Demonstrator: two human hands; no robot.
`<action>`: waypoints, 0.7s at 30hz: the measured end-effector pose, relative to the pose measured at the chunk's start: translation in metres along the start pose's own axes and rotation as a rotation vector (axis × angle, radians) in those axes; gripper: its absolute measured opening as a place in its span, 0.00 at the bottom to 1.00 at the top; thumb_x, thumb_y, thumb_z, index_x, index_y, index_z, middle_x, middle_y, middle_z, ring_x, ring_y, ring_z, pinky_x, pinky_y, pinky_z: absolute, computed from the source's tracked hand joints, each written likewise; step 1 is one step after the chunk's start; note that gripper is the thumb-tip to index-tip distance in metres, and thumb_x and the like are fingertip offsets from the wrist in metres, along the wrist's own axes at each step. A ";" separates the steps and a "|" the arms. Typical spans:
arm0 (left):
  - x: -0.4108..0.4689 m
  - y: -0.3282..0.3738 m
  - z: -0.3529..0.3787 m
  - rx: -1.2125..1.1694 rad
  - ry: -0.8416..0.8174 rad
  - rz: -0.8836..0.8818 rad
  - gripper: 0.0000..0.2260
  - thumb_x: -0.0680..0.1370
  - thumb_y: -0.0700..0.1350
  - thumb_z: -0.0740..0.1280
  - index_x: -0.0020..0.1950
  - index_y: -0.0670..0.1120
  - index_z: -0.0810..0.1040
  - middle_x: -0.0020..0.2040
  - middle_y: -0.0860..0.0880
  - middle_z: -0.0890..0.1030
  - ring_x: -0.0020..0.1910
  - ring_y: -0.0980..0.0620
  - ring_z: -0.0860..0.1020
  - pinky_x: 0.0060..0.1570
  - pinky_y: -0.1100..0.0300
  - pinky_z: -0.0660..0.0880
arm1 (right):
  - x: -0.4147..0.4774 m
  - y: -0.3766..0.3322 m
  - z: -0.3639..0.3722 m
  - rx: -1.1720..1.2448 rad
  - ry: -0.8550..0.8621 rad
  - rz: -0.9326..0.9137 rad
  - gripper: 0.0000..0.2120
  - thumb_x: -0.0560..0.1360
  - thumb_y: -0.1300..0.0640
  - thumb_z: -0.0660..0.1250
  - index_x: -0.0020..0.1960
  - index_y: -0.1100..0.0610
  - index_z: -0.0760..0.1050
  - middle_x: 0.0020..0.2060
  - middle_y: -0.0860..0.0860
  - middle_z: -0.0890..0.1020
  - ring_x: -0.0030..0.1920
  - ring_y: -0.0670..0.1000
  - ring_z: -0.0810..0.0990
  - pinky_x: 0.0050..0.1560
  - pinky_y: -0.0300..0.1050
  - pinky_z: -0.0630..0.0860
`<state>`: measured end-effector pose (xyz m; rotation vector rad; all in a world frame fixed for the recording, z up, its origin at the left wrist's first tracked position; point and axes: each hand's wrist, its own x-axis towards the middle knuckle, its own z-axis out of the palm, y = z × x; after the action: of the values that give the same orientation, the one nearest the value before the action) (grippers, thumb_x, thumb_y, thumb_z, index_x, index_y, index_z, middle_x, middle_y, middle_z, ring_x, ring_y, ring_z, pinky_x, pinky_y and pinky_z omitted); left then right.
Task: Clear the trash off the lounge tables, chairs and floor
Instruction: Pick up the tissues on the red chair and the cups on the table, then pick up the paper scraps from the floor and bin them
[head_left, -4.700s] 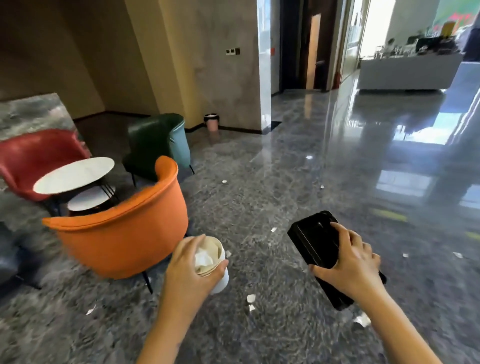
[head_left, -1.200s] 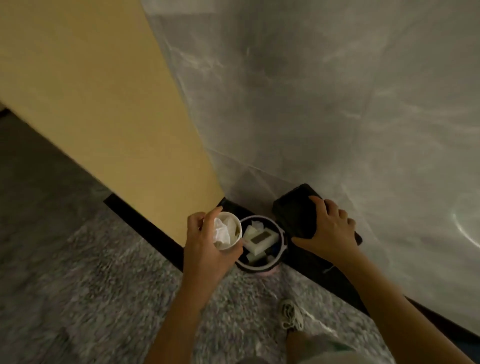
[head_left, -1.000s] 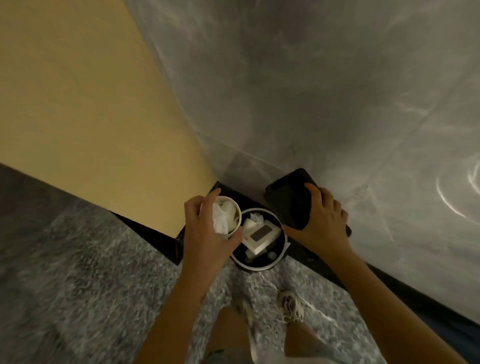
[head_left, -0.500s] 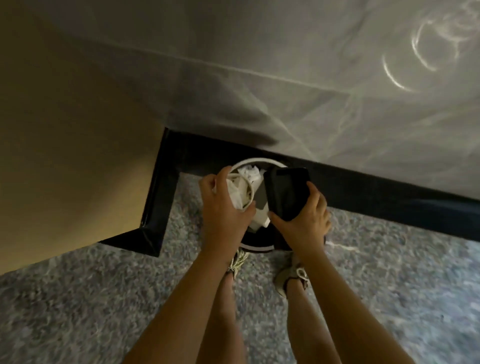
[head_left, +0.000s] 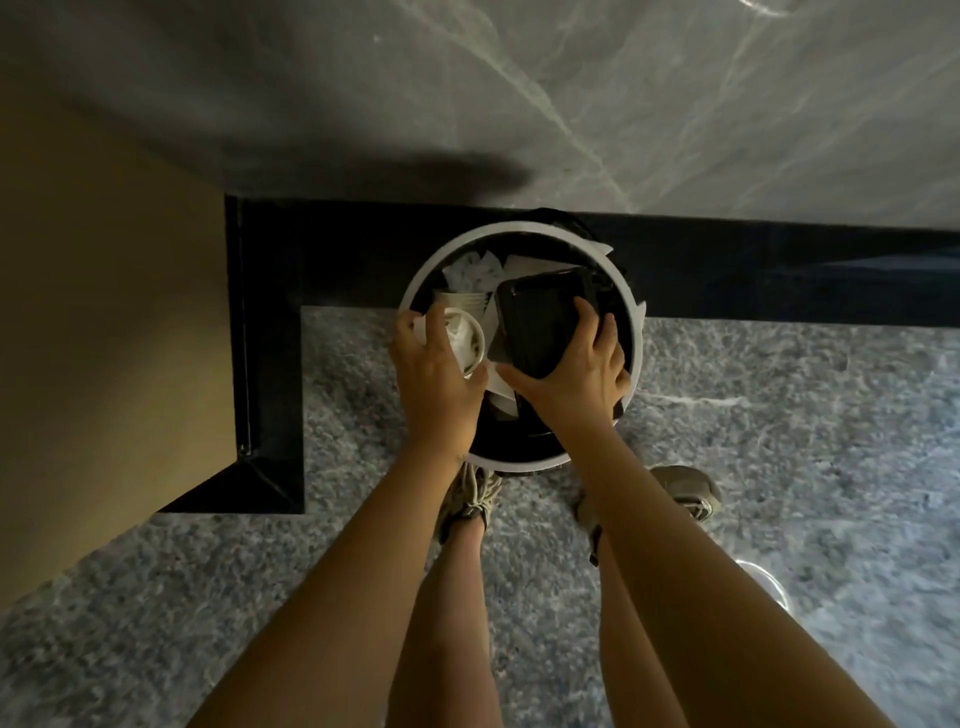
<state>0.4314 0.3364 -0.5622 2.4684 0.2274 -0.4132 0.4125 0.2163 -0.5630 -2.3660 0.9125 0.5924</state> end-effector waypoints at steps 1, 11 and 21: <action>0.003 -0.001 0.001 0.003 -0.026 0.000 0.31 0.69 0.43 0.75 0.69 0.44 0.67 0.68 0.40 0.63 0.66 0.40 0.64 0.57 0.51 0.72 | 0.000 -0.001 0.001 0.005 -0.015 -0.001 0.51 0.61 0.35 0.72 0.74 0.48 0.49 0.75 0.58 0.50 0.74 0.60 0.51 0.69 0.60 0.53; 0.014 0.016 -0.034 0.111 -0.198 0.055 0.33 0.72 0.46 0.71 0.73 0.43 0.61 0.73 0.41 0.59 0.72 0.43 0.58 0.69 0.47 0.60 | -0.018 -0.026 -0.025 0.056 -0.011 -0.002 0.41 0.68 0.43 0.71 0.73 0.51 0.54 0.75 0.55 0.53 0.75 0.57 0.48 0.72 0.57 0.48; -0.005 0.115 -0.110 -0.086 -0.146 0.327 0.18 0.74 0.43 0.69 0.63 0.41 0.73 0.60 0.42 0.74 0.59 0.45 0.74 0.58 0.56 0.71 | -0.059 -0.058 -0.129 0.295 0.247 -0.103 0.23 0.73 0.51 0.67 0.65 0.54 0.66 0.61 0.53 0.74 0.62 0.56 0.71 0.62 0.54 0.67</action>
<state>0.4830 0.3109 -0.4139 2.3233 -0.2122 -0.4285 0.4408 0.2018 -0.4130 -2.2292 0.9053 0.1142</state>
